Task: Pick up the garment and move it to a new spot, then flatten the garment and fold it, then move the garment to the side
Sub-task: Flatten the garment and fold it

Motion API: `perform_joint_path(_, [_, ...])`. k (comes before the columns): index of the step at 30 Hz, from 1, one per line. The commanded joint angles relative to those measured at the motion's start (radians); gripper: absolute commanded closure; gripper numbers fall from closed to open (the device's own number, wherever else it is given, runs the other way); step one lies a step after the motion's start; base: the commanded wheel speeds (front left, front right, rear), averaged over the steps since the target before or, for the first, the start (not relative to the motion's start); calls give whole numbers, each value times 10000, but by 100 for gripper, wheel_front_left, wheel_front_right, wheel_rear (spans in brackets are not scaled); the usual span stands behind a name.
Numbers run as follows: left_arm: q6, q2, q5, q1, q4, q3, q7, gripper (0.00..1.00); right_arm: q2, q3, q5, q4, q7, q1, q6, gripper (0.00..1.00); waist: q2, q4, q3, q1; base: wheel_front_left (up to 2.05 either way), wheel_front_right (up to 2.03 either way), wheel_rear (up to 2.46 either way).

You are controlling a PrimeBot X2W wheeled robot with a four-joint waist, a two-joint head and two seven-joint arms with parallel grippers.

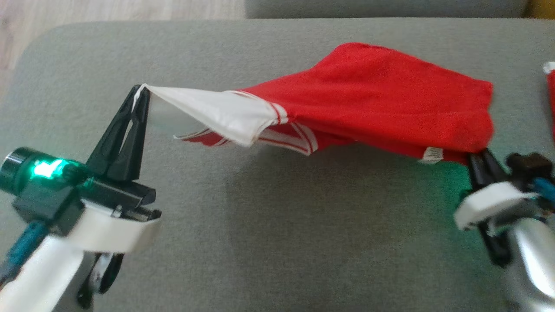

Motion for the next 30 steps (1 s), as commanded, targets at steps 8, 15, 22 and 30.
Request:
perform_joint_path(8, [-276, 1128, -1190, 135, -2434, 1037, 931, 100, -1544, -158, 2034, -7077, 4251, 3780, -9, 100, -1, -525, 26, 1, 0, 0, 0])
perform_joint_path(15, [-783, 969, -1480, -343, -1947, 508, 1463, 100, -1745, -99, 3097, -7564, 5709, 4140, -9, 100, -1, -629, 456, 1, 0, 0, 0])
perform_joint_path(22, [-1142, 420, -1456, -910, -1054, 26, 1392, 100, -1146, 348, 3567, -6725, 4924, 3274, -9, 0, -1, -556, 773, 1, 0, 0, 0])
perform_joint_path(30, [-1388, 78, -1423, -1581, -483, 26, 1048, 100, -925, 64, 3627, -6116, 3997, 1817, -9, 0, -1, -347, 1242, 1, 0, 0, 0])
